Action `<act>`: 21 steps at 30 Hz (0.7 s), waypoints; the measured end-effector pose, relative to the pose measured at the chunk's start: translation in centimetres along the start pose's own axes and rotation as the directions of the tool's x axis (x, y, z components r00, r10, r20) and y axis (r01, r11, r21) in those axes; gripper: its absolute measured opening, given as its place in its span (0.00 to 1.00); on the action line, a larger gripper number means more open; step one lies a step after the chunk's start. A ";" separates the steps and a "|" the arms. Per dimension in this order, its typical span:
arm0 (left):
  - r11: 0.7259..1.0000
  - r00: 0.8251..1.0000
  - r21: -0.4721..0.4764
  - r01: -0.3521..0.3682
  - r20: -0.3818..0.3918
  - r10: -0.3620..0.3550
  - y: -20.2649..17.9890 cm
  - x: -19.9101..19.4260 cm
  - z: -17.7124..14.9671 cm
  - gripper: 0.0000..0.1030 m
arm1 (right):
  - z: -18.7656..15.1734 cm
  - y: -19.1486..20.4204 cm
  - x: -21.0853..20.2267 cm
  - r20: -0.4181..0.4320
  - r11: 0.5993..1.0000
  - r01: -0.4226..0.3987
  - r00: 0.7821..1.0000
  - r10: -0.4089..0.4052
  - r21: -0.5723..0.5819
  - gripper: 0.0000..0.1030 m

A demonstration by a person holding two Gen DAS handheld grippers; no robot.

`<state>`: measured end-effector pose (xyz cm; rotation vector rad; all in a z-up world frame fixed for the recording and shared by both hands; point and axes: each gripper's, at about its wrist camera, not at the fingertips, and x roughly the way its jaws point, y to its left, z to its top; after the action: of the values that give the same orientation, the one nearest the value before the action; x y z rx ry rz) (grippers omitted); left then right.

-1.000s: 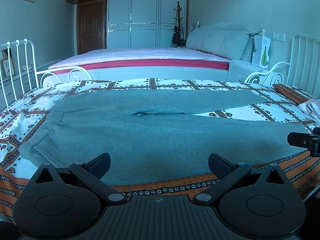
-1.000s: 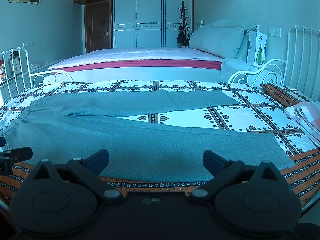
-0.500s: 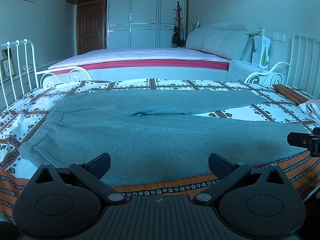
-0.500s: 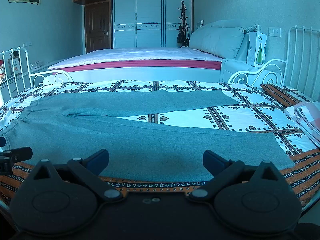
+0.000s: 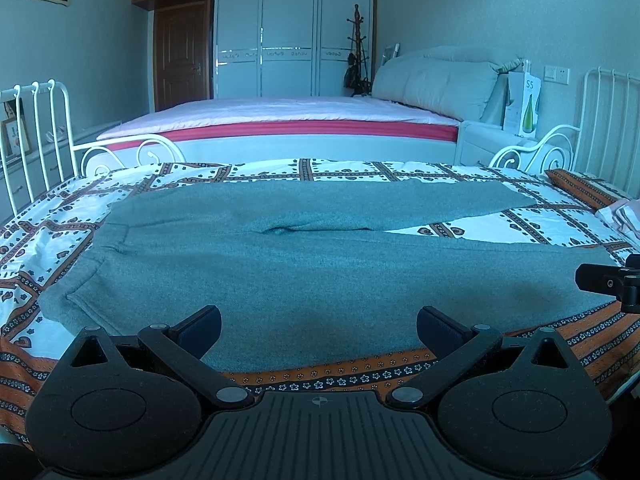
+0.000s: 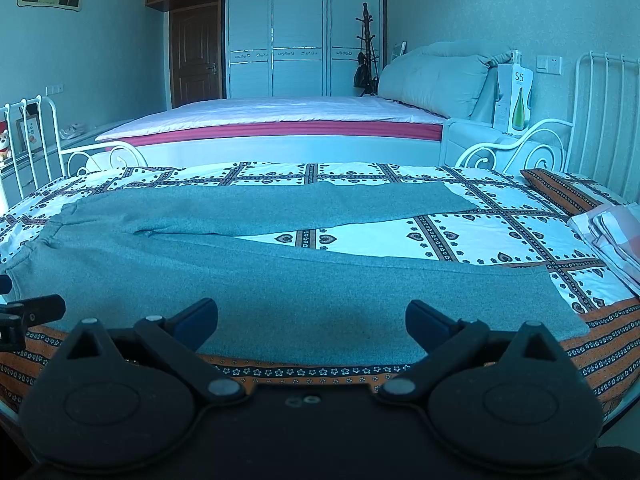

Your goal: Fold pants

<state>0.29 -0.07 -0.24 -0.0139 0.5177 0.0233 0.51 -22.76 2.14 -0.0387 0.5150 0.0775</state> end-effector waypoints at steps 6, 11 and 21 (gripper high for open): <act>1.000 1.000 0.000 -0.001 0.001 0.001 0.0 -0.1 0.0 1.00 | 0.0 0.0 0.0 0.000 1.000 0.000 1.000 0.000 0.000 0.92; 1.000 1.000 -0.002 -0.001 0.000 0.001 0.0 -0.2 0.0 1.00 | 0.0 0.1 0.0 0.001 1.000 0.000 1.000 0.000 -0.001 0.92; 1.000 1.000 0.002 -0.014 -0.010 0.014 0.5 -0.1 0.6 1.00 | 0.6 0.2 -0.2 0.000 0.999 -0.051 0.999 0.051 0.013 0.92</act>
<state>0.51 0.49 0.36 -0.0087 0.5280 0.0363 0.63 -22.51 2.78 -0.0131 0.5168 0.1238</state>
